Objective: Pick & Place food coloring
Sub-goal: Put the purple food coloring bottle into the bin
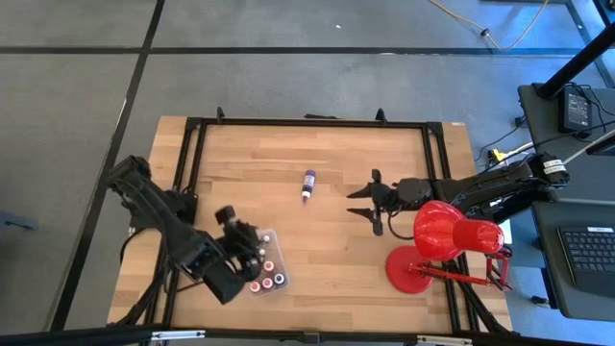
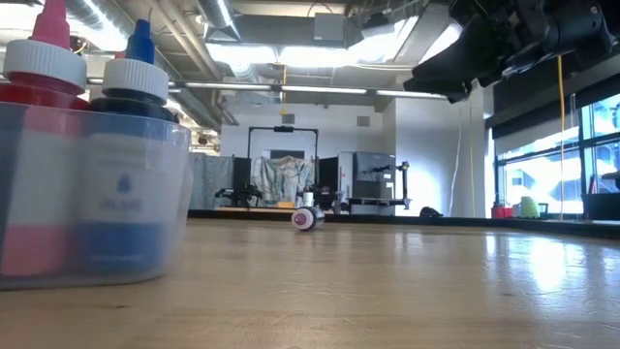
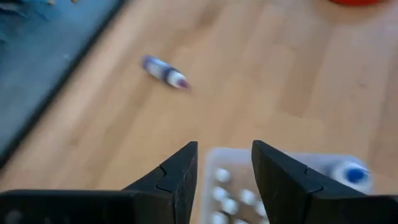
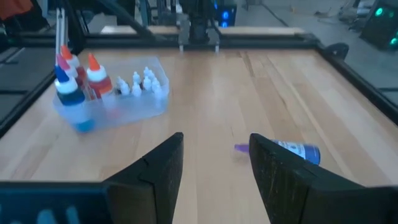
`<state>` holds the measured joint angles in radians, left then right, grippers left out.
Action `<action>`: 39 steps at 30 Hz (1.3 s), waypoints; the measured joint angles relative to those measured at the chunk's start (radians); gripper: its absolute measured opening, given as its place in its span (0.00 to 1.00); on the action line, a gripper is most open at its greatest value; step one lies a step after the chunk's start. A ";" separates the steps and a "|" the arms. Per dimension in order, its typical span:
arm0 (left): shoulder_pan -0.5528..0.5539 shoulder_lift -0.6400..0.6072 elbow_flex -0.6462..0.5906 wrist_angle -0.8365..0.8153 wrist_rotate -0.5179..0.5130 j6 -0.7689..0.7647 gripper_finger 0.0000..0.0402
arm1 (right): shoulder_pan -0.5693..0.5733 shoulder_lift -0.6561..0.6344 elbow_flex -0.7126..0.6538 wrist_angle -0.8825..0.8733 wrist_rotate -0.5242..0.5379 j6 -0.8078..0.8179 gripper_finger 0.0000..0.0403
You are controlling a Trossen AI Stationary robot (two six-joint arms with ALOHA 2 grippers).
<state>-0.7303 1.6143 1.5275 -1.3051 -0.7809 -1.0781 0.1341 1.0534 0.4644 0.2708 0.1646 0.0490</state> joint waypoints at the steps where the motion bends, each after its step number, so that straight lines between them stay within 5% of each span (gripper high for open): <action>1: 0.002 -0.015 -0.009 -0.017 -0.029 -0.006 0.36 | 0.000 0.000 0.000 0.013 0.000 0.000 0.46; 9: 0.048 -0.197 -0.242 0.051 -0.089 -0.034 0.37 | 0.000 0.033 0.000 0.099 0.000 -0.028 0.46; 18: 0.194 -0.424 -0.616 0.476 -0.025 0.222 0.36 | -0.037 0.240 0.083 0.204 0.001 -0.085 0.46; 28: 0.439 -0.628 -0.991 1.144 0.319 0.673 0.36 | -0.119 0.533 0.471 -0.342 0.002 -0.380 0.46; 35: 0.486 -0.713 -1.215 1.601 0.329 0.875 0.36 | -0.146 0.733 0.728 -0.620 0.003 -0.723 0.46; 39: 0.490 -0.725 -1.259 1.651 0.328 0.895 0.37 | -0.147 0.841 0.837 -0.682 0.099 -0.868 0.46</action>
<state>-0.2401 0.8890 0.2683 0.3462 -0.4530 -0.1832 -0.0132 1.8940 1.3010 -0.4115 0.2633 -0.8190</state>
